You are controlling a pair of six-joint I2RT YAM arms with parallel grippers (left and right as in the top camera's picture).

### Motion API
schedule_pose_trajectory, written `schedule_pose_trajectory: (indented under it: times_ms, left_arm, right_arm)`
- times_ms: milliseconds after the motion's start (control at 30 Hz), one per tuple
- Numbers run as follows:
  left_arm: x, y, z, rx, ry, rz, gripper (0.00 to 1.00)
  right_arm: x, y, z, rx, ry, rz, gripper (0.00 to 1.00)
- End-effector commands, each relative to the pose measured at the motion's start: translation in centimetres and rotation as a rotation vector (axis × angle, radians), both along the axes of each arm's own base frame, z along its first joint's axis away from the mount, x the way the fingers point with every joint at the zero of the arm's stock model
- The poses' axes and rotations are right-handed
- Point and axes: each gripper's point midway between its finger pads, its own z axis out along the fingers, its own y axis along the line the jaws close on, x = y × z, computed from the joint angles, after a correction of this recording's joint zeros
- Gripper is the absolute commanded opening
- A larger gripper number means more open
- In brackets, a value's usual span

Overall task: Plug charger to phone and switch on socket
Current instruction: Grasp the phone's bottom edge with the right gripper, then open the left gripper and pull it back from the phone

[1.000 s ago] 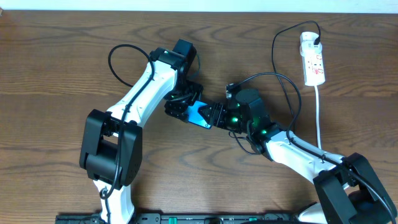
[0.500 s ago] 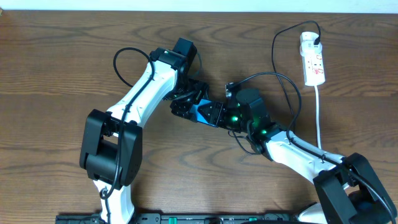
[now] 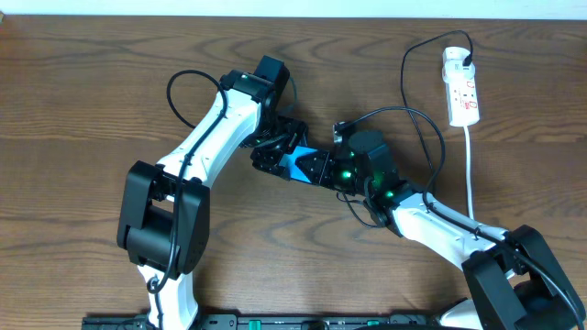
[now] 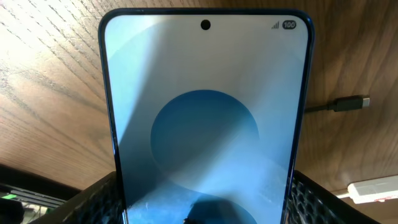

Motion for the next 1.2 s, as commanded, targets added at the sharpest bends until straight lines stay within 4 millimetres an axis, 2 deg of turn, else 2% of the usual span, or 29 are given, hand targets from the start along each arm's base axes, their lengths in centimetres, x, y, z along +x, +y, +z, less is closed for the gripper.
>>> schedule_pose_trajectory:
  times_ms: [0,333,667,800,967,1167]
  left_arm:
    - [0.2,-0.5,1.4,-0.038,-0.025,-0.007,0.07]
    - [0.2,-0.5,1.4,-0.039,-0.025,-0.007,0.07]
    - [0.4,-0.2,1.4,-0.039,-0.025,0.003,0.07]
    - [1.1,0.8,1.5,-0.056,-0.057,-0.033,0.07]
    - [2.4,2.5,2.1,-0.145,-0.155,-0.167,0.07]
    - [4.2,4.5,3.8,-0.314,-0.264,-0.22,0.07]
  right_arm:
    - [0.1,0.6,0.7,0.009,-0.02,0.019,0.19]
    - [0.1,0.6,0.7,0.009,-0.02,0.019,0.01]
    - [0.6,0.2,0.9,0.012,-0.041,0.01,0.01]
    - [1.5,-0.5,1.3,0.014,-0.065,-0.008,0.01]
    - [2.6,-1.9,1.8,0.029,-0.088,-0.017,0.01]
    - [4.3,-3.9,4.0,0.11,-0.147,-0.019,0.01]
